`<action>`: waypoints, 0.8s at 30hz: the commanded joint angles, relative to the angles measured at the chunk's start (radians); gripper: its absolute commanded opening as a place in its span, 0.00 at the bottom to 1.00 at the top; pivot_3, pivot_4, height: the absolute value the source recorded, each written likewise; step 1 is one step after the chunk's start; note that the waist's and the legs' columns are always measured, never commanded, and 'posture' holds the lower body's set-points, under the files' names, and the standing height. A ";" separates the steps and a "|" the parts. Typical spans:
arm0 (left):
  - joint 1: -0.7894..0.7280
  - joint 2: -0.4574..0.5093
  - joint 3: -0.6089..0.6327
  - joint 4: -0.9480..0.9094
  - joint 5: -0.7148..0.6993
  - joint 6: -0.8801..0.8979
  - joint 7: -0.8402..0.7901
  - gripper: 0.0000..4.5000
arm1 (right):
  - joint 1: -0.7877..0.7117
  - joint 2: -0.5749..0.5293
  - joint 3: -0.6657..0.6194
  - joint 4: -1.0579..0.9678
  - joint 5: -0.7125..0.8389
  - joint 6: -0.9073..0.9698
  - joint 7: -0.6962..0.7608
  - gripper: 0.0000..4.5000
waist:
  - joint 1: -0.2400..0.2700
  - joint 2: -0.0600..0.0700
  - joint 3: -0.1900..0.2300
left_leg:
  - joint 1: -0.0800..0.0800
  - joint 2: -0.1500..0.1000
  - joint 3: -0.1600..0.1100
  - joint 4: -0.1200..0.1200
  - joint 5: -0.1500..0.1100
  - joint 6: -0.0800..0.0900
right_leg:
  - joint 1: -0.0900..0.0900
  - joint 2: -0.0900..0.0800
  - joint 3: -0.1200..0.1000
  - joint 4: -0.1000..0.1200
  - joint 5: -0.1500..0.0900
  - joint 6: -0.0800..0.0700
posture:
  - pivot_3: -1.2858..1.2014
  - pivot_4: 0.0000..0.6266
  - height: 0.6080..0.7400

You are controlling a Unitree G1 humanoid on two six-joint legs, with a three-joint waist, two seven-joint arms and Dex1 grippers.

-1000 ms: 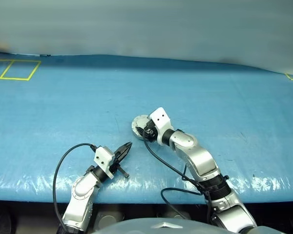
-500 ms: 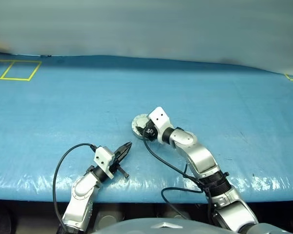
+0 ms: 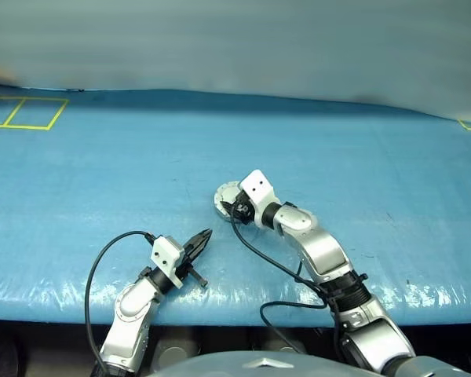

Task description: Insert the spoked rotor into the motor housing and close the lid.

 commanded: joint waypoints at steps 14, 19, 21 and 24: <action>-0.179 -0.009 0.215 -0.150 -0.167 0.281 0.141 0.00 | 0.222 -0.017 0.060 -0.101 0.003 0.069 0.035 0.68 | -0.002 -0.003 -0.009 | 0.001 0.000 -0.001 -0.003 0.000 0.000 | 0.001 0.003 -0.001 -0.001 0.001 0.002 | 0.52 0.24 1.00; -0.240 0.045 0.212 -0.216 -0.301 0.676 0.178 0.00 | 0.307 -0.022 0.099 -0.132 -0.016 0.013 0.037 0.68 | -0.001 -0.007 -0.011 | 0.008 0.000 -0.001 -0.004 0.000 0.000 | 0.004 0.003 -0.001 -0.002 -0.003 -0.002 | 0.52 0.24 1.00; -0.264 0.068 0.211 -0.231 -0.368 0.809 0.165 0.00 | 0.312 -0.019 0.099 -0.131 -0.020 0.000 0.038 0.68 | -0.003 -0.007 -0.011 | 0.013 0.001 -0.001 -0.005 0.000 -0.001 | 0.006 0.003 -0.001 -0.001 -0.006 0.001 | 0.52 0.24 1.00; -0.304 0.084 0.207 -0.228 -0.421 0.912 0.137 0.00 | 0.316 -0.017 0.096 -0.131 -0.021 -0.010 0.038 0.68 | -0.008 -0.007 -0.011 | 0.015 0.001 -0.001 -0.005 -0.001 -0.001 | 0.009 0.001 -0.001 -0.001 -0.006 0.001 | 0.52 0.24 1.00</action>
